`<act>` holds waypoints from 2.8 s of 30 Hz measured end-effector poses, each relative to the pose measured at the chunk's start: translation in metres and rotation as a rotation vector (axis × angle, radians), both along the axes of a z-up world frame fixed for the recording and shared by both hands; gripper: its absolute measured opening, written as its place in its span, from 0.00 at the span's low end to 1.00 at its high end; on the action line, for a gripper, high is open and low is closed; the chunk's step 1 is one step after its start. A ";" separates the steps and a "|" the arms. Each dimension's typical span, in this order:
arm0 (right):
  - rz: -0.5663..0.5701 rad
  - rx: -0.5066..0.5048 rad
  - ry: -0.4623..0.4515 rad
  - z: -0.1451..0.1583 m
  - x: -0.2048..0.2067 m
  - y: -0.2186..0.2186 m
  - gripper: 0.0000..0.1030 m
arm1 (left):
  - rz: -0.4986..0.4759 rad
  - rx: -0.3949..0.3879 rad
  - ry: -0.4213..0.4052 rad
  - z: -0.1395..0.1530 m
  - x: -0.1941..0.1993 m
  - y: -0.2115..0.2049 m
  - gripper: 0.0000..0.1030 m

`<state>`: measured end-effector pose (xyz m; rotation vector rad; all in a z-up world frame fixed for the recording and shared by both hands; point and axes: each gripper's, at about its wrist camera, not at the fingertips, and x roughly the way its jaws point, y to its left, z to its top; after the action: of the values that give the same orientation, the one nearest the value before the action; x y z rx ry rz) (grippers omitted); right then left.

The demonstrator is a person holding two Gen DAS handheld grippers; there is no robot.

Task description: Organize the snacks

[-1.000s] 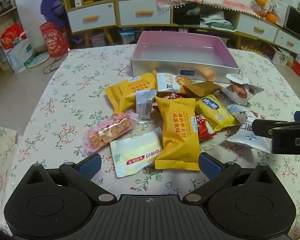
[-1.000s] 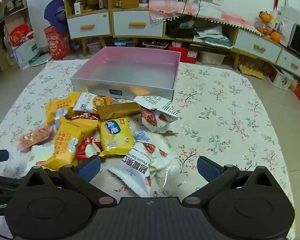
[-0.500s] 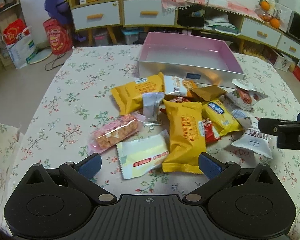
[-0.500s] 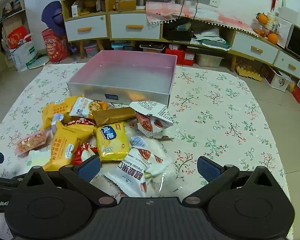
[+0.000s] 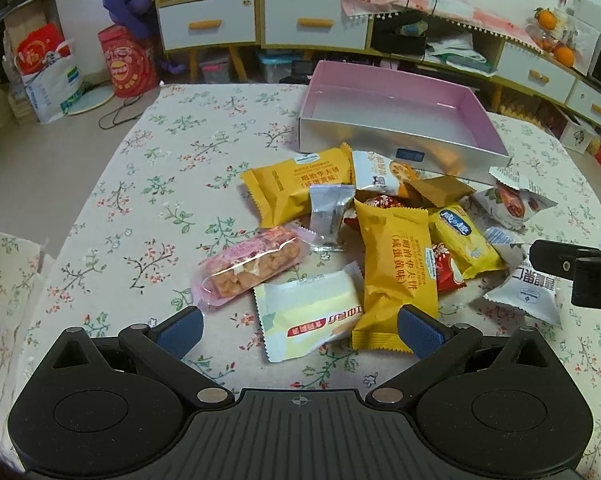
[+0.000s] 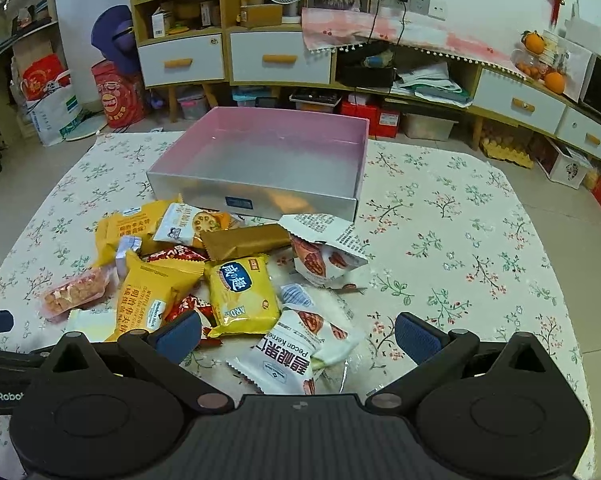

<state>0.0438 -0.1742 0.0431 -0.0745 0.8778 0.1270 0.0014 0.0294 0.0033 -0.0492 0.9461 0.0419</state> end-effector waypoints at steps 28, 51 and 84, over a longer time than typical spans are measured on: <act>0.010 0.011 -0.087 0.030 -0.002 -0.015 0.74 | -0.055 0.029 -0.027 0.025 0.002 -0.020 1.00; 0.110 -0.055 -0.105 0.025 -0.004 0.005 0.73 | -0.187 -0.012 -0.043 0.025 0.012 -0.013 1.00; 0.214 0.348 0.190 -0.015 0.031 0.028 0.43 | -0.371 -0.180 0.000 -0.017 0.063 0.081 0.72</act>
<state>0.0746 -0.1467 0.0280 0.1719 1.0239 0.4915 0.0643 0.1107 -0.0136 -0.0392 0.9446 -0.3858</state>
